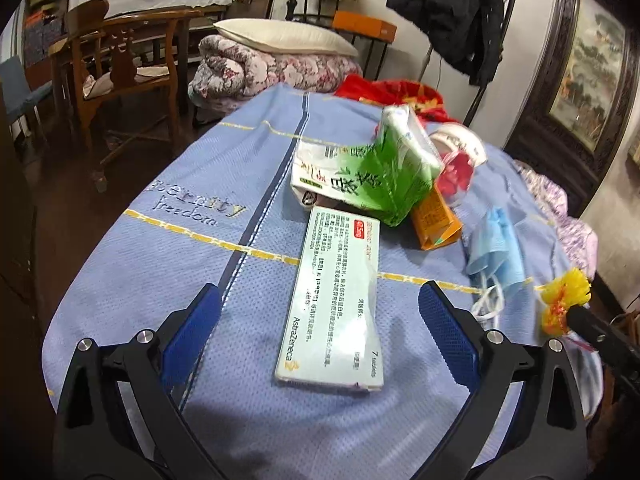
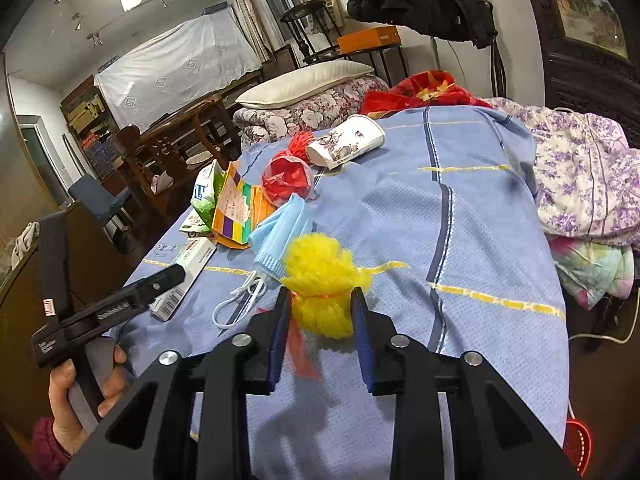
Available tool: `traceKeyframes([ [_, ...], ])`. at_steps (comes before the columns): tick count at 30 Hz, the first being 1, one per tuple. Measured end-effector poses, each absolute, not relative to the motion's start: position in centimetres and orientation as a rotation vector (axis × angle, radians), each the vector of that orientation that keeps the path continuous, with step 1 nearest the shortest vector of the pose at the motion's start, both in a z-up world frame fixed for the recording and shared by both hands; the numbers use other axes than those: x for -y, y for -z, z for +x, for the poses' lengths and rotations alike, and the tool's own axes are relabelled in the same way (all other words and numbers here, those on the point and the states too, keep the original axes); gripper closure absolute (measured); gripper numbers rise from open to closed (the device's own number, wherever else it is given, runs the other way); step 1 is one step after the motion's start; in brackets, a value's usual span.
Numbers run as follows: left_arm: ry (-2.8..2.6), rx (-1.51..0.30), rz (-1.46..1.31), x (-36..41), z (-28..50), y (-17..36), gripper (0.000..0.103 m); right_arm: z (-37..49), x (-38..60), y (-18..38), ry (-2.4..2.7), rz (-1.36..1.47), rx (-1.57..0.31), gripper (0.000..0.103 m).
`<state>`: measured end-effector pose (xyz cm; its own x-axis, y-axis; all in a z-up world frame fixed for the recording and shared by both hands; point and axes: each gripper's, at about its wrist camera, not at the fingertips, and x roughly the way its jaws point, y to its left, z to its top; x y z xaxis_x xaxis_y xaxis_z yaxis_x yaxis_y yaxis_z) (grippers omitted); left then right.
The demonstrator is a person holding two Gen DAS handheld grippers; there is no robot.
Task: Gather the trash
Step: 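Grasp the yellow mesh bag with the right tool while the left approaches the medicine box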
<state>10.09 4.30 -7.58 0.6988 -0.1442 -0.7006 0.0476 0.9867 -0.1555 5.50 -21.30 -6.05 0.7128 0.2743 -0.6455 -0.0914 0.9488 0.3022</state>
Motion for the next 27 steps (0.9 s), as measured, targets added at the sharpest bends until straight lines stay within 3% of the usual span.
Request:
traceKeyframes([
  [4, 0.076, -0.796, -0.076, -3.8, 10.4, 7.9, 0.008, 5.9, 21.5, 6.3, -0.187, 0.272, -0.746, 0.049],
  [9, 0.051, -0.793, -0.044, -3.6, 10.5, 8.2, 0.013, 6.2, 21.6, 6.7, -0.196, 0.284, -0.757, 0.046],
  [12, 0.07, -0.785, -0.053, -3.8, 10.4, 8.0, 0.022, 6.6, 21.3, 7.0, -0.202, 0.288, -0.768, 0.046],
  [17, 0.142, -0.777, -0.097, -4.3, 10.1, 7.7, 0.053, 6.9, 20.9, 7.2, -0.205, 0.282, -0.769, 0.046],
  [20, 0.156, -0.777, -0.116, -4.4, 10.1, 7.6, 0.055, 7.2, 20.6, 7.5, -0.208, 0.281, -0.779, 0.048],
  [27, 0.113, -0.761, -0.006, -2.6, 10.1, 7.9, 0.052, 7.4, 20.5, 8.0, -0.203, 0.28, -0.792, 0.065],
])
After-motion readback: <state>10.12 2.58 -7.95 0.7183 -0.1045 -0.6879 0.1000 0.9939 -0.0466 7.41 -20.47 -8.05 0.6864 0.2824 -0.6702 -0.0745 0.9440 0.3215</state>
